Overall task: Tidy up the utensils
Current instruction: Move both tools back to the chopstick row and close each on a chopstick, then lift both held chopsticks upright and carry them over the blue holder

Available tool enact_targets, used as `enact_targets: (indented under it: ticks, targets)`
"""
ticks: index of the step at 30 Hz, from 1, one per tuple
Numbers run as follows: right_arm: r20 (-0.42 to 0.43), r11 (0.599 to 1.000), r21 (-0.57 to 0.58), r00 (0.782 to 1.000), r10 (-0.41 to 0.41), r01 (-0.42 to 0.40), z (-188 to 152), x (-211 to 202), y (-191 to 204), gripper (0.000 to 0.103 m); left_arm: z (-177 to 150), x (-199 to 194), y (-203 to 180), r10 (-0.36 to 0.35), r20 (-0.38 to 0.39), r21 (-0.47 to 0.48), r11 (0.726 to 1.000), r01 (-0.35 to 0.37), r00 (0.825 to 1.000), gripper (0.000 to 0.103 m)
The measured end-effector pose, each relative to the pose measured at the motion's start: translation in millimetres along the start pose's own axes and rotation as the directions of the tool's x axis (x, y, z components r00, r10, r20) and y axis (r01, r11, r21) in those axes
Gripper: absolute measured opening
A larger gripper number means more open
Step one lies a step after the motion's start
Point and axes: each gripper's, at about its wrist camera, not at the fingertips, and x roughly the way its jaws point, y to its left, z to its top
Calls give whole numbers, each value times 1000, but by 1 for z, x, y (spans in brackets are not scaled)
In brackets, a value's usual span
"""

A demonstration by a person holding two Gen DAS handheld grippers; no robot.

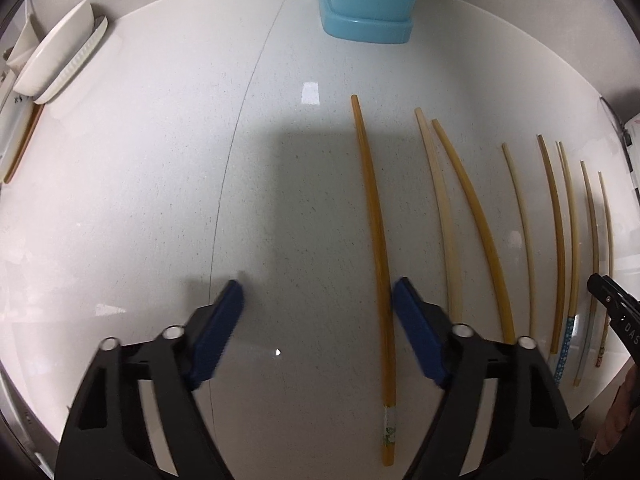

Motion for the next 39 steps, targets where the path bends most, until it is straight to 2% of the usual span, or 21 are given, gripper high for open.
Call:
enact_targets:
  ticks: [1, 3, 5, 7, 14, 23, 32, 39]
  targets:
    - [-8, 1000, 9, 1000, 4, -4, 1, 0, -2, 20, 4, -2, 1, 4, -6, 4, 1000, -4, 1000, 62]
    - [-18, 1000, 11, 1000, -1, 1, 4, 2, -2, 17, 2, -5, -3, 4, -13, 3, 1000, -4, 1000, 47]
    - [-30, 1000, 15, 1000, 2, -2, 7, 3, -2, 8, 3, -6, -8, 6, -15, 9, 1000, -6, 1000, 24]
    - [-38, 1000, 21, 999, -4, 5, 9, 4, -2, 7, 3, -6, -8, 3, -18, 10, 1000, -3, 1000, 8]
    - [-55, 999, 33, 998, 14, -12, 12, 4, -2, 7, 11, -6, -9, -21, -24, -9, 1000, 20, 999, 6]
    - [-11, 1000, 18, 1000, 25, -25, 15, -13, 10, 7, 10, -21, -6, -36, 8, -12, 999, 36, 999, 6]
    - [90, 999, -17, 995, 42, -41, 23, -51, 25, 6, 20, -62, 4, -34, 113, -34, 999, 38, 993, 6]
    - [197, 996, -41, 977, 80, -73, 28, -94, 36, 6, 30, -115, 9, -41, 233, -49, 997, 54, 972, 6]
